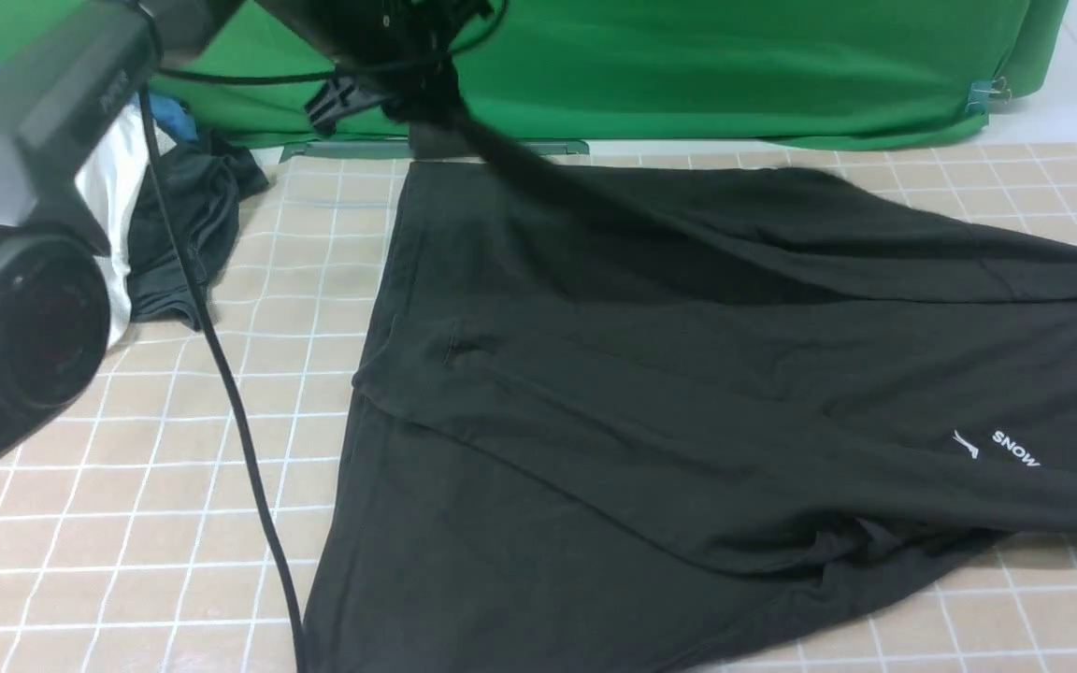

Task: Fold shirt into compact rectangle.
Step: 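Fold the left side of the dark shirt inward over its body with the left gripper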

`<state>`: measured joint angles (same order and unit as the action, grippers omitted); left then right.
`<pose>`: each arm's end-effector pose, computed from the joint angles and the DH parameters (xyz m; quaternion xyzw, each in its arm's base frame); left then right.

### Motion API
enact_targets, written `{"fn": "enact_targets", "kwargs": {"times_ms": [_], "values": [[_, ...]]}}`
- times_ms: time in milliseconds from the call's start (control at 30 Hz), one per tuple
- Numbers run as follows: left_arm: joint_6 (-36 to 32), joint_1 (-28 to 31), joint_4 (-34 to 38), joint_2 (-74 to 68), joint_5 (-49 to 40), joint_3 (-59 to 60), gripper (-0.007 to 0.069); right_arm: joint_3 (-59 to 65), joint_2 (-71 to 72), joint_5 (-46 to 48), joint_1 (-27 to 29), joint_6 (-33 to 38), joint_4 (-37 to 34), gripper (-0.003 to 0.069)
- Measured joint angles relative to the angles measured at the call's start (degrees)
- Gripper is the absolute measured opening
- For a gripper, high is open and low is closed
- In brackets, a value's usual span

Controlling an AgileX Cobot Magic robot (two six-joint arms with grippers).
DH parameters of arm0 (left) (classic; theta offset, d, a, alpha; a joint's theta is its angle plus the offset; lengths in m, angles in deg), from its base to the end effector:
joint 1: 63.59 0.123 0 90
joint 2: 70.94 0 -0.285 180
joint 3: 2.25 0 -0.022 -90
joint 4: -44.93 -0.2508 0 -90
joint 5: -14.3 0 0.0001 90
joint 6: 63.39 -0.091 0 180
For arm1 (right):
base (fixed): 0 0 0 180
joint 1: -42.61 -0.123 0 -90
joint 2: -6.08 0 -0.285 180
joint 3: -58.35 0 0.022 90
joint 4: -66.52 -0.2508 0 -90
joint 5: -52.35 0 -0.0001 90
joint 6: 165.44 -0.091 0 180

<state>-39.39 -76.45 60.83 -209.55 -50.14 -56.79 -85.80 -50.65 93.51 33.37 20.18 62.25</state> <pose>0.4904 -0.1350 0.2847 -0.1160 0.9464 -0.2143 0.2119 0.1581 0.0302 0.3092 -0.1028 0.9134 0.0459 0.3913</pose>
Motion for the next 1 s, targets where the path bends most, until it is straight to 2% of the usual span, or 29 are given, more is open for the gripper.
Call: {"fn": "enact_targets", "kwargs": {"times_ms": [100, 233, 400, 433, 467, 567, 667, 800, 1000], "values": [[1.76, -2.25, -4.79, 3.93, -4.51, 2.05, 0.0029, 0.0, 0.0, 0.45, 0.0, -1.13, 0.0, 0.0237], [3.81, -4.74, -7.44, 11.18, -4.8, 6.09, 0.0029, 0.0, 0.0, 1.98, 0.0, -2.05, 0.05, 0.0237], [6.72, -5.78, -6.69, 20.62, -4.66, 19.02, 0.0029, 0.0, 0.0, 2.1, 0.0, -2.16, 0.05, 0.0237], [6.94, -6.5, -6.75, 22.72, -4.61, 27.03, 0.0029, 0.0, 0.0, 2.1, 0.0, -2.21, 0.05, 0.0237], [7.03, -6.6, -6.88, 22.9, -4.61, 27.03, 0.0029, 0.0, 0.0, 2.1, 0.0, -2.21, 0.05, 0.0237], [7.57, -8.94, -7.94, 24.03, 0.13, 43.57, 0.0029, 0.0, 0.0, 2.1, 0.0, -2.21, 0.05, 0.0238], [7.76, -10.0, -7.99, 24.03, 6.5, 50.45, 0.0029, 0.0, 0.0, 2.22, 0.0, -2.21, 0.05, 0.0238], [7.81, -10.13, -10.15, 24.4, 11.93, 56.06, 0.0029, 0.0, 0.0, 2.29, 0.0, -2.21, 0.05, 0.0238], [7.95, -10.13, -14.56, 24.45, 11.4, 57.28, 0.0049, 0.0, 0.0, 2.44, 0.0, -2.21, 0.05, 0.0239]]}}
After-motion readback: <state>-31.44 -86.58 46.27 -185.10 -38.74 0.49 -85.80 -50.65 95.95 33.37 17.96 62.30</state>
